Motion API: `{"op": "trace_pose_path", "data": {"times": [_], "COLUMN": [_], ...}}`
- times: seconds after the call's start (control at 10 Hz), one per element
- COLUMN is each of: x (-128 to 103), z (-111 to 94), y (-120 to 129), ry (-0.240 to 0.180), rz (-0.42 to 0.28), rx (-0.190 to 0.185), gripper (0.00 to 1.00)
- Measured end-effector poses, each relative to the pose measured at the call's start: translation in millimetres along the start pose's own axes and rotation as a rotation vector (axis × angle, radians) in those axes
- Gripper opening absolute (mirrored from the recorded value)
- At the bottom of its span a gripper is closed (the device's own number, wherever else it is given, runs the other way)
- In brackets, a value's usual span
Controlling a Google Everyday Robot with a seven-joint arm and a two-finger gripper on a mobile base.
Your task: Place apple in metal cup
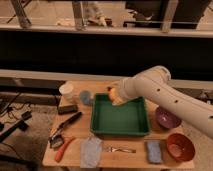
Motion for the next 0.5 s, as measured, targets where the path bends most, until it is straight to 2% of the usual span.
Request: {"op": "trace_pose_path", "data": {"times": [0.3,0.5], "x": [1.2,18.5], "z": [0.5,5.1], "y": [-0.9,-12.2], "ry": [0.001,0.012], "rz": [0.008,0.038], "rx": [0.003,0.015], "gripper": [0.32,0.32]}}
